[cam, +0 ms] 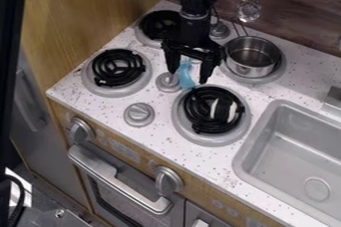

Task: Move the black and white object to the left top burner

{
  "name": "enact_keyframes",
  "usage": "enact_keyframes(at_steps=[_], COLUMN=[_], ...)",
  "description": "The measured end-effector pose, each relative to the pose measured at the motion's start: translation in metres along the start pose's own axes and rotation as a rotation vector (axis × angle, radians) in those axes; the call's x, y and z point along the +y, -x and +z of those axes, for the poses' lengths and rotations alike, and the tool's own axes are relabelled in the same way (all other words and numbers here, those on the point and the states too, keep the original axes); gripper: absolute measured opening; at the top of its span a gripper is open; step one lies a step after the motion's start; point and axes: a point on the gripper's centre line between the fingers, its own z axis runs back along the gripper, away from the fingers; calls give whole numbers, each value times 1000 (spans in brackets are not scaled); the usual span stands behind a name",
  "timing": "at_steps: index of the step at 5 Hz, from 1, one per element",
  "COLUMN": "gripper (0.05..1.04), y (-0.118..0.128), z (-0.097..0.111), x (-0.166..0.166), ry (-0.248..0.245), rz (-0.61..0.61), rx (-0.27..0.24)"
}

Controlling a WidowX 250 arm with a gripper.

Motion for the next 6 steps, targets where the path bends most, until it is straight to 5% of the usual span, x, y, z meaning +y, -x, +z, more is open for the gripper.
enact_keyframes(at_steps=[1, 3, 6], gripper=[1001, 1001, 1001], y=[10, 15, 13], z=[-18, -9, -7], x=[-1, -11, -54], ry=[3, 26, 70], rz=[0, 25, -18], rx=[55, -39, -73])
